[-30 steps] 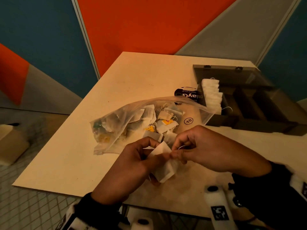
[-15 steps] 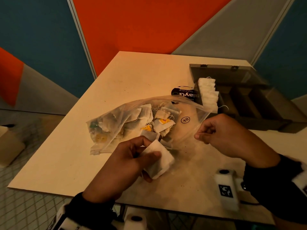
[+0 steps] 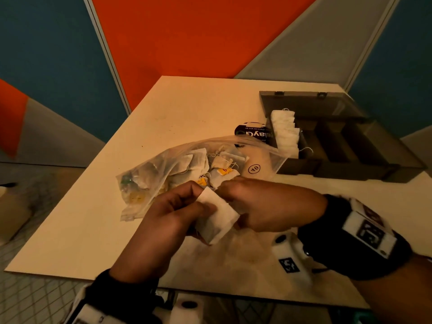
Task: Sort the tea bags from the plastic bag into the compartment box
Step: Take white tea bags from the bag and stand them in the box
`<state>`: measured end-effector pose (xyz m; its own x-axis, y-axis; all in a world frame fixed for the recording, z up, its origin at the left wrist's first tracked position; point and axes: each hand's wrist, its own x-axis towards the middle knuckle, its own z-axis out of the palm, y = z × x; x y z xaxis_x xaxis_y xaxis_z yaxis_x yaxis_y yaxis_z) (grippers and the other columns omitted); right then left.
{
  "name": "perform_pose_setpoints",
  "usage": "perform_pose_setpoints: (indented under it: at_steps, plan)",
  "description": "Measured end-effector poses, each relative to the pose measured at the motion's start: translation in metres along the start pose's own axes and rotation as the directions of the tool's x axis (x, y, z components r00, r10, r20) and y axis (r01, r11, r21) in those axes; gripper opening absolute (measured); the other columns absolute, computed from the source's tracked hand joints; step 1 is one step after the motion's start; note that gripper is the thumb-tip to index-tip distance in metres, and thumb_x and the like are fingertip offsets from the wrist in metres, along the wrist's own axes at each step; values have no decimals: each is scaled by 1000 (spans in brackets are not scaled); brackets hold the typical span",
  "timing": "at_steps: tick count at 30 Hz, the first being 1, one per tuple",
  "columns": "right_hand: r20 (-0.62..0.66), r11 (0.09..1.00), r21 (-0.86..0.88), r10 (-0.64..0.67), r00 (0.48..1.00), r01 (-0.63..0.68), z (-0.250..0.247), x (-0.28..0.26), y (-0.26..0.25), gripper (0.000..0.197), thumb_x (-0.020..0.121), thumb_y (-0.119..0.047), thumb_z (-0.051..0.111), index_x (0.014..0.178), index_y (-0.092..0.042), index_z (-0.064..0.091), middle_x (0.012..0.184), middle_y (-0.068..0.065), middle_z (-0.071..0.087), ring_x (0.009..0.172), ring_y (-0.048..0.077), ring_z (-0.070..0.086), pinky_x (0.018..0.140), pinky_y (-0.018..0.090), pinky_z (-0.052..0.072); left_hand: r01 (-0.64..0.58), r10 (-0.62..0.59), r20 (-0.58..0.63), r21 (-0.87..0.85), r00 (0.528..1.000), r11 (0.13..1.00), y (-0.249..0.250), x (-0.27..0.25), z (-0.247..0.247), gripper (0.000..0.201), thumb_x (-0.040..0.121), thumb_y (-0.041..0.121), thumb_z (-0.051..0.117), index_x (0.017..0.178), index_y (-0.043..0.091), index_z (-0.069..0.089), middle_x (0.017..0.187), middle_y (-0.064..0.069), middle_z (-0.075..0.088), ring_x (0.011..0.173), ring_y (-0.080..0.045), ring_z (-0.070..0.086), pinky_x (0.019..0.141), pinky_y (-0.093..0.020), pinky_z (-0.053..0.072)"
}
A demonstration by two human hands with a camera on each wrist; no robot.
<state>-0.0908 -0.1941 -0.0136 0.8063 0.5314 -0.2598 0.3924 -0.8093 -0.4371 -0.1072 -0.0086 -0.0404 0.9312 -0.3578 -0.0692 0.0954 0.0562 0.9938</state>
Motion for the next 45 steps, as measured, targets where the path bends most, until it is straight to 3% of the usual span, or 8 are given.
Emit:
perform_pose_setpoints:
  at_steps: [7, 12, 24, 31, 36, 38, 40, 45]
  plan:
    - [-5, 996, -62, -70, 998, 69, -12, 18, 0, 27, 83, -25, 73, 109, -18, 67, 100, -5, 62, 92, 12, 56, 83, 34, 49, -66, 66, -9, -23, 998, 998, 13, -4, -1, 10, 66, 10, 62, 64, 17, 69, 70, -10, 66, 63, -22, 65, 49, -30, 51]
    - [-152, 987, 86, 145, 978, -133, -25, 0, 26, 7, 82, -21, 74, 88, -21, 70, 89, -9, 66, 81, 6, 58, 71, 26, 49, -87, 87, 0, -52, 996, 995, 20, -3, -1, 9, 61, 7, 73, 67, 14, 71, 71, -9, 68, 63, -20, 66, 49, -28, 52]
    - [-284, 564, 692, 786, 549, -450, -24, -87, 76, 12, 86, -12, 68, 93, -21, 71, 92, 6, 69, 81, 22, 61, 62, 32, 45, 74, -92, -179, -105, 979, 992, 8, 14, 18, 15, 92, 7, 57, 101, 9, 68, 82, -9, 75, 60, -26, 71, 50, -34, 53]
    - [-222, 469, 855, 717, 661, -223, -24, -86, 47, 11, 88, -16, 65, 95, -14, 73, 78, 10, 67, 60, 18, 54, 52, 27, 43, 217, -239, -159, -143, 958, 966, 0, 30, 51, 14, 98, 15, 53, 97, 16, 66, 89, -11, 74, 72, -29, 74, 58, -44, 61]
    - [-123, 107, 991, 552, 825, 77, -44, -77, 18, 17, 80, -22, 63, 89, -9, 71, 70, 4, 64, 47, 8, 48, 38, 17, 35, 269, -300, -156, -192, 941, 944, -3, 36, 57, 25, 98, 14, 52, 80, 20, 68, 68, 0, 73, 58, -21, 73, 64, -47, 61]
    - [-141, 168, 983, 481, 866, 66, -52, -76, 7, 17, 75, -24, 65, 85, -13, 75, 72, 6, 68, 52, 10, 51, 43, 21, 36, 279, -307, -145, -183, 941, 943, -6, 38, 56, 21, 97, 14, 52, 90, 15, 71, 85, -9, 74, 66, -24, 74, 67, -48, 62]
    - [-227, 466, 883, 521, 823, -51, -56, -72, 0, 13, 76, -21, 69, 87, -17, 75, 77, 7, 72, 54, 11, 55, 45, 21, 40, 281, -309, -142, -184, 940, 942, -8, 40, 55, 20, 97, 14, 52, 91, 14, 72, 87, -10, 75, 70, -26, 74, 68, -46, 62]
    - [-636, 814, 459, 581, 508, -356, -43, -58, 17, 22, 85, -12, 70, 97, -29, 62, 93, -4, 67, 72, 11, 65, 67, 33, 59, 255, -267, -170, -87, 949, 963, -9, 37, 51, 24, 97, 14, 55, 84, 23, 73, 80, 4, 76, 77, -16, 73, 73, -39, 62]
